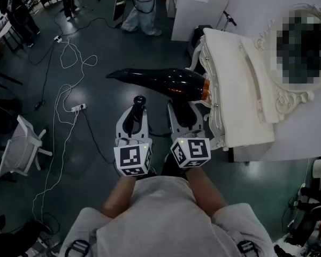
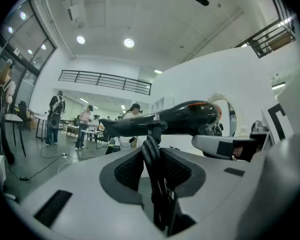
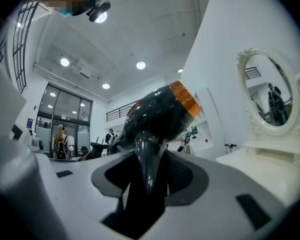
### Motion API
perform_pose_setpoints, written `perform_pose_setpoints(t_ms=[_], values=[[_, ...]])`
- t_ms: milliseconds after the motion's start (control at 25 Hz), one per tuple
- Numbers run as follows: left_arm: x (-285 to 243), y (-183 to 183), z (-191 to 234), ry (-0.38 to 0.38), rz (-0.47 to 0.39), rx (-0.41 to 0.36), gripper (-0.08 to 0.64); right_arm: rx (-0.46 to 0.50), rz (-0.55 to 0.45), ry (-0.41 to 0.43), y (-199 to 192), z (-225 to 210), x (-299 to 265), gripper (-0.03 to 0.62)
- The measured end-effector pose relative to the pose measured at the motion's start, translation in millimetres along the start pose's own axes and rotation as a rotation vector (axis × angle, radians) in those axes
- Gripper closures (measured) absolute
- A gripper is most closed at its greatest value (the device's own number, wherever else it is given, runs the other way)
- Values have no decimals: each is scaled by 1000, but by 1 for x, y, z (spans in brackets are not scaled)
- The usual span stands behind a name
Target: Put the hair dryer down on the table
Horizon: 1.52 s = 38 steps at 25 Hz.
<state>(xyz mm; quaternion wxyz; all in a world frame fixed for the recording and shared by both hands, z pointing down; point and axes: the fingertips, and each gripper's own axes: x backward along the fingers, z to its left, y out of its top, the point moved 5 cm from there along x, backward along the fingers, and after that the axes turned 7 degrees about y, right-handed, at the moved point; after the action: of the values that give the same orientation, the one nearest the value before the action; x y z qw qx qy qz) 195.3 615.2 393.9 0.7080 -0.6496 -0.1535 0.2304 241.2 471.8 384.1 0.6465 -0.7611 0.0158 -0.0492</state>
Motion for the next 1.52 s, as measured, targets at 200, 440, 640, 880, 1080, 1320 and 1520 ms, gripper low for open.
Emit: perform_pose_setpoints(t_ms=[200,440,640,880,1080,1320,1520], values=[[-7,-5,-6,-4,7,-8,460,-18,-8,4,-4,-11,2,403],[-31,-14,-7,-4,44,-29,460,-70,0,2,-17,-27,-14,403],[-68,-13,-8,-16,58,-30,460,-73,0,-12,-14,-49,-41,403],[-126,-26,-25,-37,133,-35,460,-121,45,-65,-25,-101,-71,403],[-183,-31,-42,-55,139,-45,460,-123,43,-74,-25,-145,-100,403],[-256,-35,-84,-102,155,-30,460,-106,50,-105,-13,-216,-128,404],[-310,-36,-122,-135,176,-28,459,-113,52,-139,-7,-273,-146,405]])
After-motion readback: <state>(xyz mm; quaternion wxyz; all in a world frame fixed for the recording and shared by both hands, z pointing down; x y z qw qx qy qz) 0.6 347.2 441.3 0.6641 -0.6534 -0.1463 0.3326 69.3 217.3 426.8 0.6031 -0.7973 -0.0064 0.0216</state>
